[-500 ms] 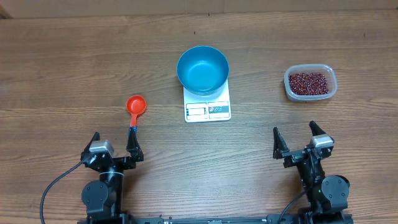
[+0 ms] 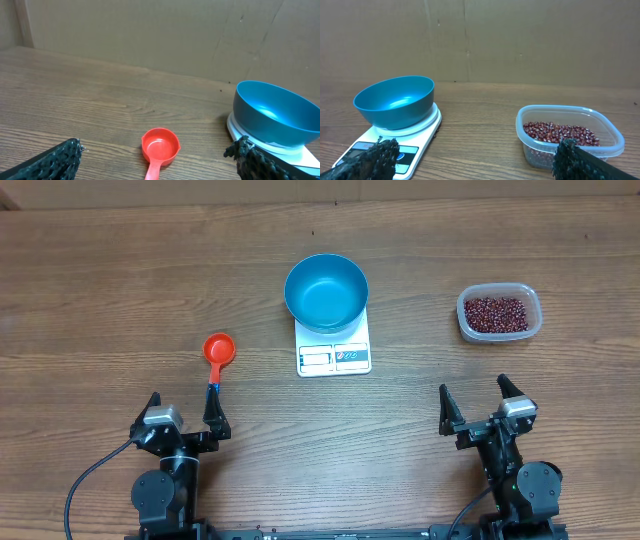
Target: Scoop item into bowl and weigh 150g on scale
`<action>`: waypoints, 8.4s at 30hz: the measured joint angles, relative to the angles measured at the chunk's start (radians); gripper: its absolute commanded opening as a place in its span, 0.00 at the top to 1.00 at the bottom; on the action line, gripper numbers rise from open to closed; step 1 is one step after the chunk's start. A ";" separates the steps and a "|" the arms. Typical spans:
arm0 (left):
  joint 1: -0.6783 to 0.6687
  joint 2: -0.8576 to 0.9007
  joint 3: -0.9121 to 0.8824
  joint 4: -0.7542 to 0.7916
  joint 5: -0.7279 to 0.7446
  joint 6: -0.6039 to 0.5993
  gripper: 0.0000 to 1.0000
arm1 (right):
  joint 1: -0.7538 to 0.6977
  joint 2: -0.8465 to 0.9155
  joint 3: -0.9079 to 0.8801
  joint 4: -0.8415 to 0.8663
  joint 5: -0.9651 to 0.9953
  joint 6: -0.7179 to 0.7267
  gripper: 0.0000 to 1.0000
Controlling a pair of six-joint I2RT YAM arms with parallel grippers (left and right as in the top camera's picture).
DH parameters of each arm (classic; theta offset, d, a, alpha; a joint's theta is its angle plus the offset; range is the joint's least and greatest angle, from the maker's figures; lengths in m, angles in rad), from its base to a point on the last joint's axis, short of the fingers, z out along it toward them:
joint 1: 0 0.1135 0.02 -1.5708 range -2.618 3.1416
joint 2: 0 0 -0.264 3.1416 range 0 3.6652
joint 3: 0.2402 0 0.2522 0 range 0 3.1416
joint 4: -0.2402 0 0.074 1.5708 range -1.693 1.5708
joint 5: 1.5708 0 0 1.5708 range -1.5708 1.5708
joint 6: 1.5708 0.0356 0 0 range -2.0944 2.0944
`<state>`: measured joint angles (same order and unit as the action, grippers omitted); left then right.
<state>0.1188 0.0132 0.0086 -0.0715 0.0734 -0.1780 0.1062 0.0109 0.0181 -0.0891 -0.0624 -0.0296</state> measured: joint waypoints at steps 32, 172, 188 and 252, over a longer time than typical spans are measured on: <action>0.000 0.000 0.000 0.000 0.000 0.000 0.00 | 0.000 0.000 0.000 0.000 0.000 0.000 0.00; 0.000 1.903 1.402 -1.022 -0.069 0.154 0.01 | 0.000 0.000 0.000 0.002 0.000 0.000 0.00; 0.000 1.918 1.402 -0.922 -0.058 0.154 0.00 | 0.000 0.000 0.000 0.002 0.000 0.000 0.00; 0.000 1.946 1.315 -0.757 -0.058 0.154 0.01 | 0.000 0.000 0.000 0.002 0.000 0.000 0.00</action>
<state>0.1188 1.9587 1.3235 -0.8284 0.0151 -0.0235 0.1062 0.0109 0.0181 -0.0868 -0.0628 -0.0299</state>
